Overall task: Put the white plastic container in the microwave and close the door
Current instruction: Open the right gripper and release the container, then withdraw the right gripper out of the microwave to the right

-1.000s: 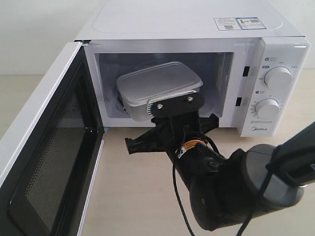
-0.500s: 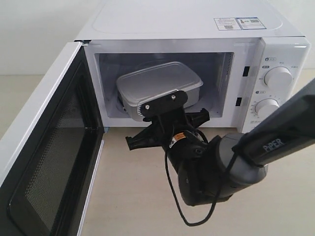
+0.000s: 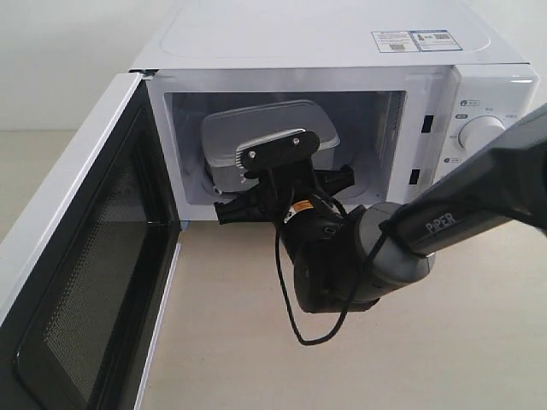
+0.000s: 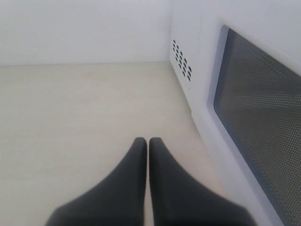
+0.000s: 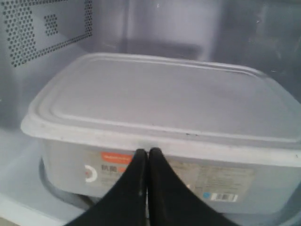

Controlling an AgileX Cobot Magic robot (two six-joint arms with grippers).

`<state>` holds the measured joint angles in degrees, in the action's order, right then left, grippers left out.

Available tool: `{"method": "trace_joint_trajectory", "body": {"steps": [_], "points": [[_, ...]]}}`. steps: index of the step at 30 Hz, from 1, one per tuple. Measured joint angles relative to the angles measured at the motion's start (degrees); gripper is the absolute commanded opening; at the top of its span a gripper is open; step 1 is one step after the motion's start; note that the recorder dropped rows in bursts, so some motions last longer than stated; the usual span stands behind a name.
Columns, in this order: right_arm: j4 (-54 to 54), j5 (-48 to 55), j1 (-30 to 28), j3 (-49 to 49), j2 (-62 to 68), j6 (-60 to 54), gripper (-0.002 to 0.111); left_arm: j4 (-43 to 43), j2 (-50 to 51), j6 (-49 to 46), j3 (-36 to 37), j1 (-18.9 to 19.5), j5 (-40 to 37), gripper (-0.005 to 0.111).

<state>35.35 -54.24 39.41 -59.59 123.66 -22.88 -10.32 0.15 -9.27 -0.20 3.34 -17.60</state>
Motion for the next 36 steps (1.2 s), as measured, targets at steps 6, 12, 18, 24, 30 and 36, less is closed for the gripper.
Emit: {"method": "trace_joint_trajectory", "body": {"steps": [6,12,18,24,30,36], "points": [[0.0,0.4,-0.2,-2.4,1.4,0.4,0.000,0.0,0.0,0.0,0.0,0.0,0.0,0.004],[0.0,0.6,-0.2,-3.1,1.5,0.4,0.000,0.0,0.0,0.0,0.0,0.0,0.0,0.004],[3.3,-0.6,0.5,-1.3,1.1,-1.3,0.000,0.0,0.0,0.0,0.0,0.0,0.0,0.004],[6.0,-1.4,2.7,6.6,-6.8,-2.3,0.000,0.0,0.0,0.0,0.0,0.0,0.0,0.004],[7.7,1.5,8.2,20.1,-19.7,-2.6,0.000,0.0,0.0,0.0,0.0,0.0,0.0,0.004],[9.0,9.1,12.7,27.4,-30.5,-2.7,0.000,0.0,0.0,0.0,0.0,0.0,0.0,0.004]]}}
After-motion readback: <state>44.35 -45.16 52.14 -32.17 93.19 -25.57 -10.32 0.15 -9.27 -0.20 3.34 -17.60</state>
